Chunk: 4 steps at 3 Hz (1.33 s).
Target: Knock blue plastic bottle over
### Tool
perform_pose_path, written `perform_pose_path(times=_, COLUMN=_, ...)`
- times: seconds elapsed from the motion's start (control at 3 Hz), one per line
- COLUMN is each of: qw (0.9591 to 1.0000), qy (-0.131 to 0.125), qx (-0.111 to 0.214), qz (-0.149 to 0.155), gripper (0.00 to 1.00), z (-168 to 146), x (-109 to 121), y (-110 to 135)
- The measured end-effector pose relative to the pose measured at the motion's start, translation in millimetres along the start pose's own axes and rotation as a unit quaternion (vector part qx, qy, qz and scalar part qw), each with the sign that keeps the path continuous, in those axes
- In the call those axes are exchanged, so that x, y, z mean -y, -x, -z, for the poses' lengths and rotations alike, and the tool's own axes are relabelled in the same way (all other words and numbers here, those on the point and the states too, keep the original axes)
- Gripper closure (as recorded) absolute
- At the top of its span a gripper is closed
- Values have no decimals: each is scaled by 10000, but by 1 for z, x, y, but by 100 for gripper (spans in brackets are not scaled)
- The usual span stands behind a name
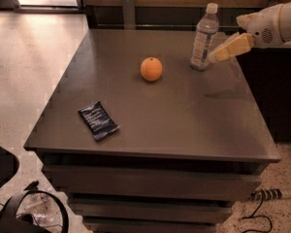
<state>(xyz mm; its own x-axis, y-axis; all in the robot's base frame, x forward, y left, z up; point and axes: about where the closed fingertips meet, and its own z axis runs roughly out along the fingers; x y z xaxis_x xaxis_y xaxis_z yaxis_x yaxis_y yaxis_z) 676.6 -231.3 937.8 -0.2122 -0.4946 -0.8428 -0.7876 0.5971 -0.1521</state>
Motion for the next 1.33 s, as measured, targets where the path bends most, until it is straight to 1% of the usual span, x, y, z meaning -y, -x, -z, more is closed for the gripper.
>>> perform_pose_path(times=0.33, qw=9996, qy=-31, qx=194, qz=-206, gripper=0, z=-17, x=17, y=-7)
perform_pose_path(times=0.67, qw=9987, qy=-76, qx=392, qz=-317, gripper=0, z=-30, x=34, y=-12)
perform_pose_path(times=1.0, qw=9973, qy=-126, qx=626, qz=-362, gripper=0, z=-41, x=45, y=-10)
perform_pose_path(times=1.33, qw=9955, qy=-149, qx=853, qz=-379, gripper=0, z=-52, x=49, y=-6)
